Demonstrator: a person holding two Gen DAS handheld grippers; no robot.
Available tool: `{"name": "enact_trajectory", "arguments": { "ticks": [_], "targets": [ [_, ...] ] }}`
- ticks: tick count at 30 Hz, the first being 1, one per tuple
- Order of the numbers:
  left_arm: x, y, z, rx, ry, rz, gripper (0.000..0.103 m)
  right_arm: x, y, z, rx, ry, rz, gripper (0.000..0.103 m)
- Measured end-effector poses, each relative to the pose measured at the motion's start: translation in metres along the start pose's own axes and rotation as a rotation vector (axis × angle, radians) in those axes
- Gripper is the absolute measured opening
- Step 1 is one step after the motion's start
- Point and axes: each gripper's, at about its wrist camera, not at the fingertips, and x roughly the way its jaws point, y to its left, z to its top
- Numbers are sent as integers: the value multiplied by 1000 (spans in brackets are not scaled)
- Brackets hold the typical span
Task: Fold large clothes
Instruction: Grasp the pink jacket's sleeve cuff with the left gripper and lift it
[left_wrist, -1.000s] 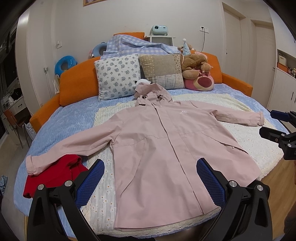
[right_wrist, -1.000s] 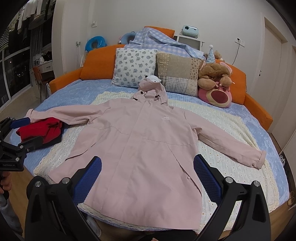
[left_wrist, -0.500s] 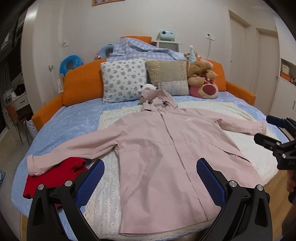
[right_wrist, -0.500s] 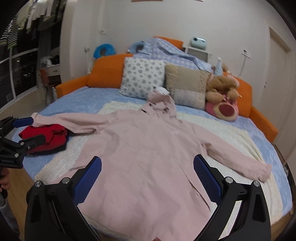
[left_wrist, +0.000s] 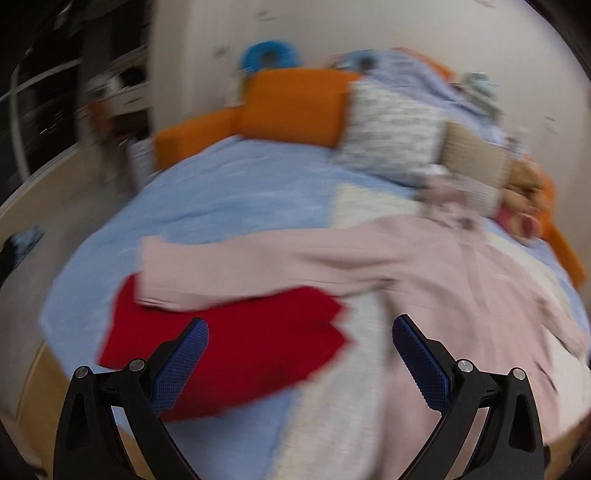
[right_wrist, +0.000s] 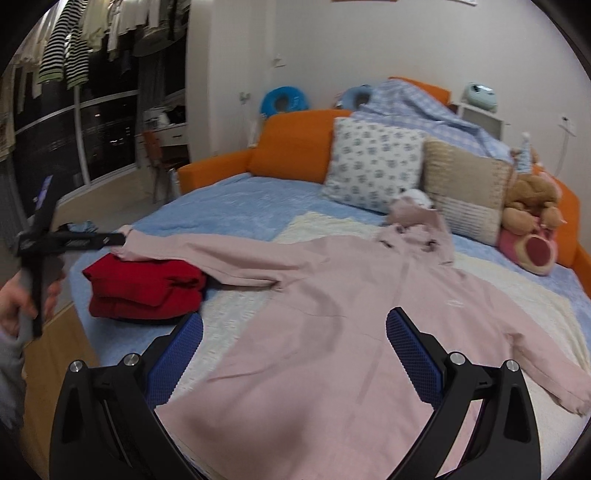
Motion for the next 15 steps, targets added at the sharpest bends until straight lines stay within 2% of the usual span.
{"name": "enact_trajectory", "arguments": {
  "ticks": [3, 5, 7, 10, 15],
  "targets": [
    [33, 64, 19, -125, 45, 41, 101, 23, 15, 3, -11, 31, 40, 98],
    [55, 104, 28, -216, 80, 22, 101, 36, 20, 2, -12, 47, 64, 98],
    [76, 133, 34, -267, 108, 11, 101, 47, 22, -1, -11, 66, 79, 98],
    [104, 157, 37, -279, 160, 77, 101, 66, 22, -7, 1, 97, 100, 98],
    [136, 171, 43, -286, 201, 166, 101, 103, 26, -21, 3, 133, 119, 98]
  ]
}}
